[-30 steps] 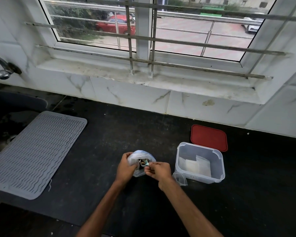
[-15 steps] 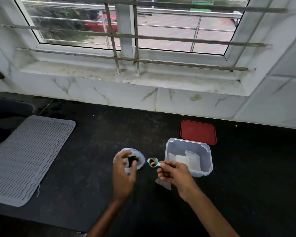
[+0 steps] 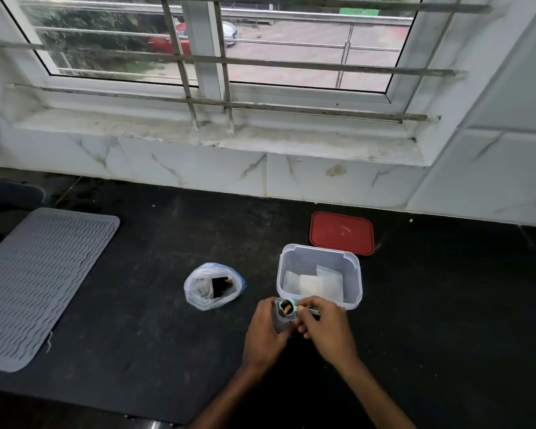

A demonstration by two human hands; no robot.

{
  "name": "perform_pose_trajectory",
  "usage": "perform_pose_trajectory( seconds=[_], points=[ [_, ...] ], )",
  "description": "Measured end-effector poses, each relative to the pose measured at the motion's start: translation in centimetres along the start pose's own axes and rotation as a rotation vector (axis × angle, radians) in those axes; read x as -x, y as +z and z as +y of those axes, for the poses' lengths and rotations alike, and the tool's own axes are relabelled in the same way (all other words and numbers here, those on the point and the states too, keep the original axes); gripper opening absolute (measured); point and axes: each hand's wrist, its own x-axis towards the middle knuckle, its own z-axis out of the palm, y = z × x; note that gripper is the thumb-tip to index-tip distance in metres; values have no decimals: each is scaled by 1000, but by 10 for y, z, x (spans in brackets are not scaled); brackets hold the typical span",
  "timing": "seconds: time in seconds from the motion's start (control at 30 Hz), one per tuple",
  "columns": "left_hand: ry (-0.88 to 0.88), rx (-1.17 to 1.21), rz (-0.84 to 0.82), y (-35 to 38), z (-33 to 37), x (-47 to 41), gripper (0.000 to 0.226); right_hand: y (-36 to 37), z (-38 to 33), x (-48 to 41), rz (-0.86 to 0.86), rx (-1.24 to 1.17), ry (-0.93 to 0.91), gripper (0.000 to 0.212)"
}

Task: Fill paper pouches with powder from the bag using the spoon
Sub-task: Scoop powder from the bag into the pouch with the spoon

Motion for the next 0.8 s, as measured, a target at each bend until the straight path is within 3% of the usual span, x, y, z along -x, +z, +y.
perform_pose_trajectory(
  seconds=[0.1,0.23,0.53,0.7,0.8],
  points=[
    [5,101,15,3,-3,1,32,9,7,1,-31,366,-275,25],
    [6,129,33,5,-4,1,35,12,10,2,-73,518,-405,33],
    [-39,64,-11,-4,-12,-3,52,-4,6,-6,104,118,-171,14],
    [-21,69,-25,-9,-15,-7,51,-1,13,-8,43,250,-287,22],
    [-7,92,-62,-11,-13,-6,53,1,13,-2,11,263,-267,28]
  ],
)
